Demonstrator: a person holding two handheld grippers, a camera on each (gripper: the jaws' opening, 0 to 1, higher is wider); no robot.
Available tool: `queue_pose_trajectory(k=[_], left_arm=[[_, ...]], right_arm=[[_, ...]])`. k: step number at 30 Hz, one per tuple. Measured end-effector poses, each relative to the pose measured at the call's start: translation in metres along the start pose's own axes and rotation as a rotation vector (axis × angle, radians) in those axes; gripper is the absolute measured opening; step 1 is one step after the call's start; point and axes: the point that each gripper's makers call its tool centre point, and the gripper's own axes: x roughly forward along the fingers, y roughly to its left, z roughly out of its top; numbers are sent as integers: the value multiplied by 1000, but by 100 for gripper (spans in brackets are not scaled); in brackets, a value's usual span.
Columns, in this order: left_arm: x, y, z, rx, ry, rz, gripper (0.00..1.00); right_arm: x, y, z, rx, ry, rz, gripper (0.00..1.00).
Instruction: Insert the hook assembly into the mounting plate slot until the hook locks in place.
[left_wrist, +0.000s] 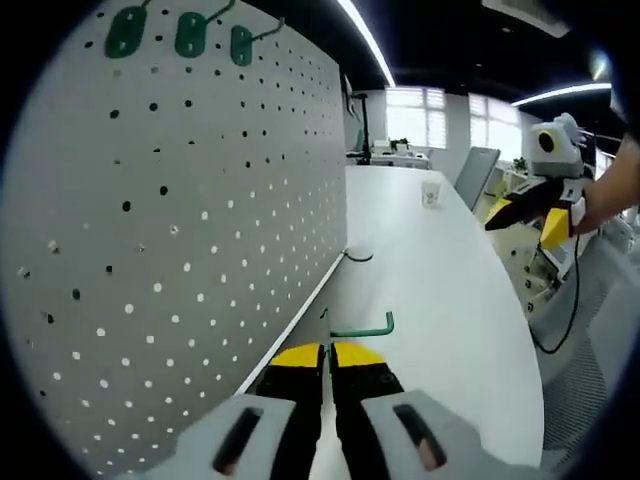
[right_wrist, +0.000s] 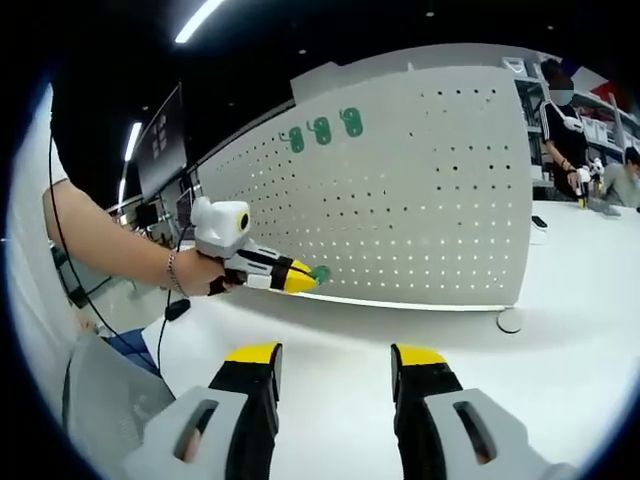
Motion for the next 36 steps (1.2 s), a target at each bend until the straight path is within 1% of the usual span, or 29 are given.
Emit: queue_pose_trajectory(k=[5, 8, 15, 17, 21, 25, 29, 32, 36], left_arm=[[-11, 1, 12, -14, -46, 16, 2], [-16, 1, 15, -25, -56, 27, 2], [-29, -1, 26, -34, -106, 44, 2], [-33, -1, 31, -46, -127, 50, 2], [-41, 1, 41, -56, -176, 69, 2], [-51, 1, 47, -77, -208, 88, 2], [-61, -2, 49, -80, -233, 97, 2], [-71, -4, 55, -101, -273, 106, 2], [-82, -8, 62, -96, -309, 114, 2]], right_arm=[[0, 2, 6, 0, -17, 6, 42], [0, 5, 9, -3, -24, 8, 43], [2, 9, 17, -13, -37, 22, 43], [2, 10, 20, -6, -48, 26, 43], [3, 15, 24, -19, -54, 29, 43], [2, 18, 28, -26, -62, 35, 44], [2, 21, 31, -30, -69, 43, 44], [2, 24, 35, -32, -80, 50, 44], [4, 29, 39, -42, -84, 63, 43]])
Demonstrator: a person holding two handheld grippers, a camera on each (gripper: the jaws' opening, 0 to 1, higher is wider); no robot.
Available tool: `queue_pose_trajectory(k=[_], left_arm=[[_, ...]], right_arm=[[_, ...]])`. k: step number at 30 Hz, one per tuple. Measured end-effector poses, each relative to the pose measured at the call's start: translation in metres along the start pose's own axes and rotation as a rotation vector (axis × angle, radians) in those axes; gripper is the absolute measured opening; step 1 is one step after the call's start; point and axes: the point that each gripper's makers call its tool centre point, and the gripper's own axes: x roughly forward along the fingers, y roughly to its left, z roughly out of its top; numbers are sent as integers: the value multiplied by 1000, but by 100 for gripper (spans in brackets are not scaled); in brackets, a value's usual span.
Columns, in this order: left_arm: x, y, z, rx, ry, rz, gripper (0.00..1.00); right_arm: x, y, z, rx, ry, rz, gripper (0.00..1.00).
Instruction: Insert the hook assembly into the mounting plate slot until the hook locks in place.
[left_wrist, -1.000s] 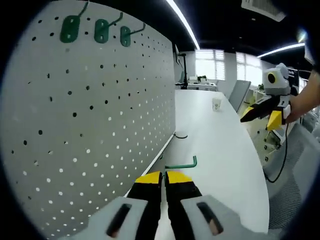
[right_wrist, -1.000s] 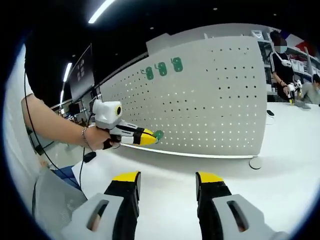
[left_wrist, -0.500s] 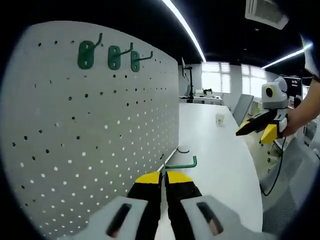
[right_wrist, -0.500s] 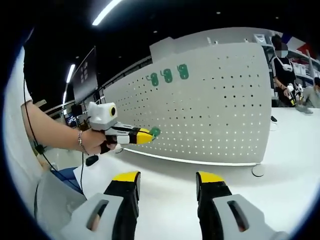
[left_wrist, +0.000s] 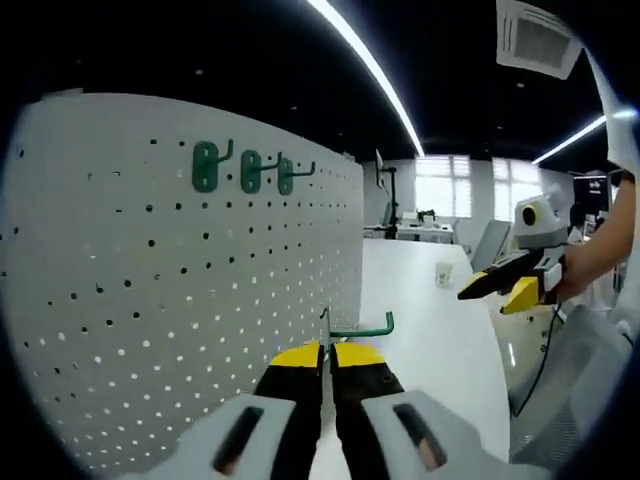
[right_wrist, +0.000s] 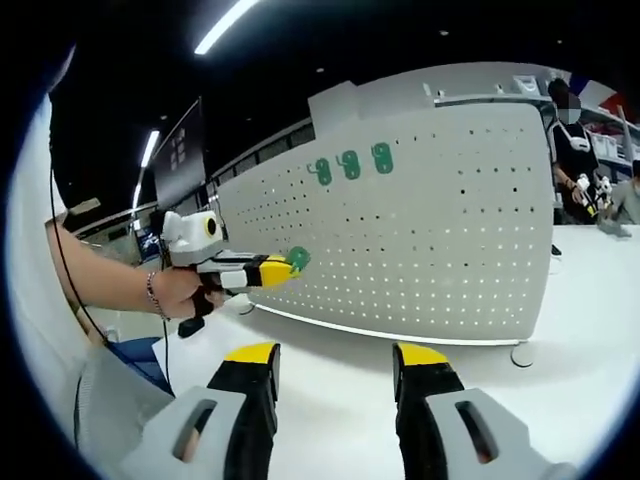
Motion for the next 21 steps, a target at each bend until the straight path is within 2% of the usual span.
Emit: queue_pose_trajectory(k=[21], left_arm=[[-52, -24, 66, 39, -180, 16, 2]], right_arm=[[3, 16, 10, 13, -38, 33, 43]])
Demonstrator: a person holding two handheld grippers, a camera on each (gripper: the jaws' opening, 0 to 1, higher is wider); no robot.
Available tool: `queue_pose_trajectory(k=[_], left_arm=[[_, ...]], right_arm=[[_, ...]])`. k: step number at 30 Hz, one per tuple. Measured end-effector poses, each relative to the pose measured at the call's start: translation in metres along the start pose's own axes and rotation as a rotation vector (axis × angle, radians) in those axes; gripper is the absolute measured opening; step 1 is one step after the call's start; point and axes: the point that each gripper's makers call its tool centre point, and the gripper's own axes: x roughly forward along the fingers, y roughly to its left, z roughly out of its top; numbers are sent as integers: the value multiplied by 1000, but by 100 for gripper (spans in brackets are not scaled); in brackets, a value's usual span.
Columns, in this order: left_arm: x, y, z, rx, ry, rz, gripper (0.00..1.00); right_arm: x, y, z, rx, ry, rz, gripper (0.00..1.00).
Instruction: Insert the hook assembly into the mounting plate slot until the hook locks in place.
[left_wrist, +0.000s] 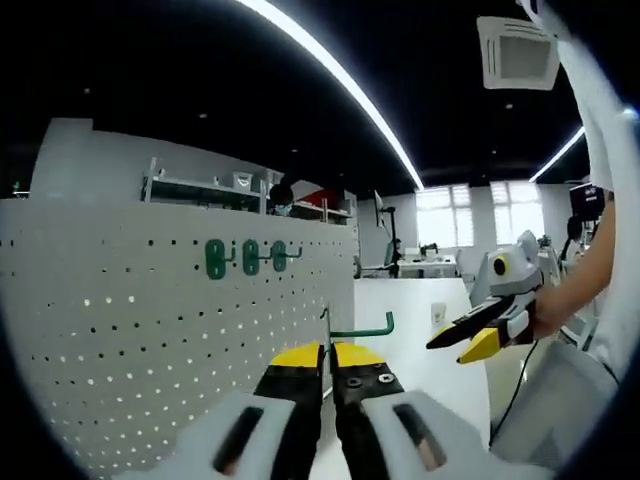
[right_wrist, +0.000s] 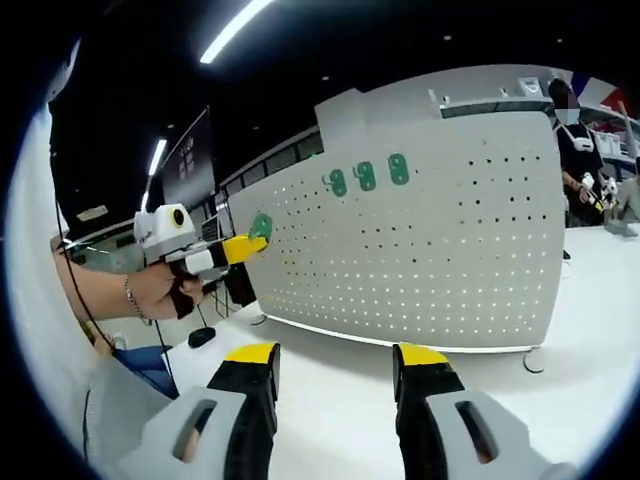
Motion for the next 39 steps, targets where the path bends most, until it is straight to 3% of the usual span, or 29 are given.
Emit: queue_pose_trajectory(k=[8, 16, 19, 22, 23, 32, 39], left_arm=[[-12, -7, 14, -7, -45, -1, 2], [-16, -8, 12, -29, -51, 14, 2], [-15, -8, 10, -28, -47, 15, 2], [-15, -7, 9, -31, -46, 21, 2], [-15, -7, 8, -36, -47, 22, 2], [-13, -8, 9, -48, -49, 28, 2], [-12, -9, 11, -53, -54, 38, 2]], right_arm=[[2, 5, 0, 6, -8, 12, 44], [4, 7, 3, 0, -12, 20, 43], [4, 15, 23, 17, -107, 55, 45], [-3, 27, 51, 45, -263, 109, 47], [-4, 29, 53, 35, -272, 112, 47], [11, 46, 58, 28, -252, 154, 44], [29, 64, 70, 33, -276, 220, 40]])
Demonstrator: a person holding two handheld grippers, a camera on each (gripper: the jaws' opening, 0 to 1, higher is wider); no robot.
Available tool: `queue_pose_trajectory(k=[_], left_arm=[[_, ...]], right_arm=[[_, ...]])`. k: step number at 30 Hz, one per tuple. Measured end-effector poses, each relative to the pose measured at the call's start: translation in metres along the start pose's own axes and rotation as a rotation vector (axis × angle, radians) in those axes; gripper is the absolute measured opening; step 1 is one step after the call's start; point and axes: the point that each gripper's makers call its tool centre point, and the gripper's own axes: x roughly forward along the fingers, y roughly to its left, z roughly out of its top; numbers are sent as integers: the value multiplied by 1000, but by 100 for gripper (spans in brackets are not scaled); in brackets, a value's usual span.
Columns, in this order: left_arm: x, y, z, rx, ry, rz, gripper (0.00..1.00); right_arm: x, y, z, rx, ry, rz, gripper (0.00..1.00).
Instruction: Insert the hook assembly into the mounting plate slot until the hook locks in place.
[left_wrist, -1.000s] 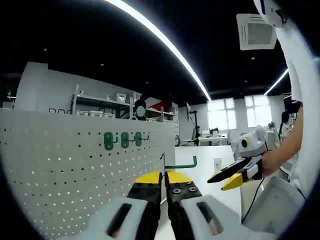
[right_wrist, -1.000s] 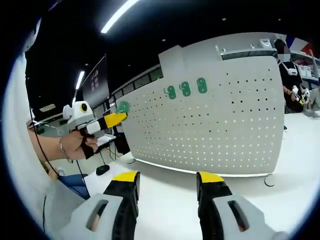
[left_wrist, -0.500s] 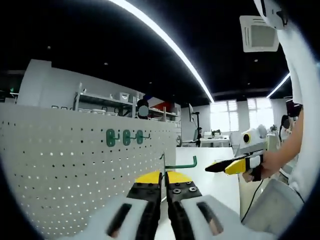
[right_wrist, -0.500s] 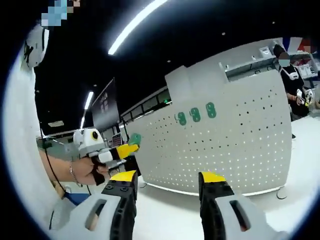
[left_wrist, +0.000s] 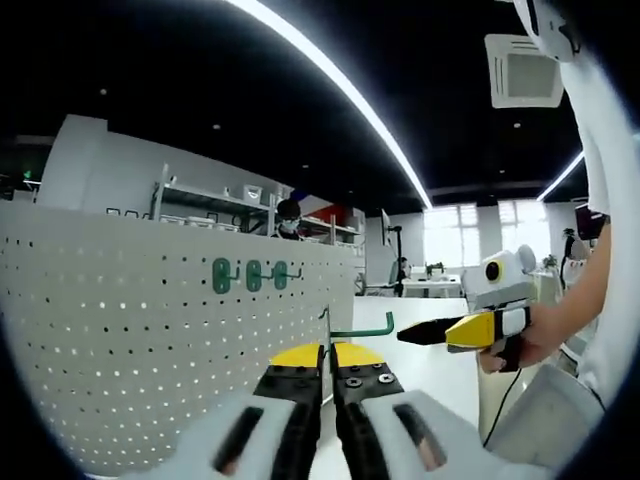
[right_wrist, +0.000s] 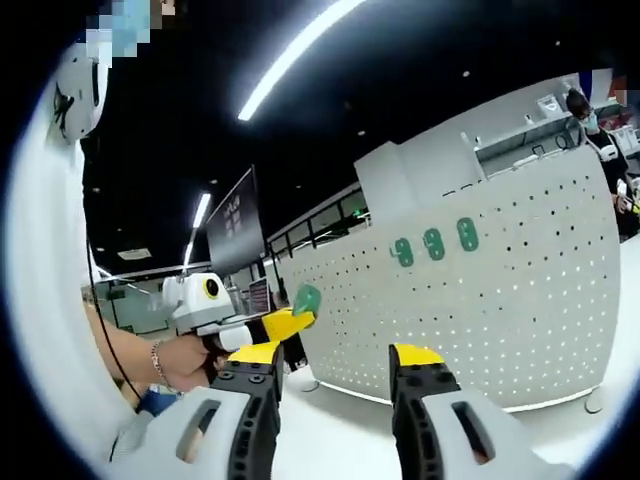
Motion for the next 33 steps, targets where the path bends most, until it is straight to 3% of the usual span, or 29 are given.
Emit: queue_pose_trajectory(k=[16, 33], left_arm=[[-3, 5, 1, -3, -3, 41, 2], [-6, 9, -1, -6, -1, 97, 2]], right_arm=[[34, 17, 0, 20, -3, 61, 37], [62, 27, 7, 59, -24, 85, 25]])
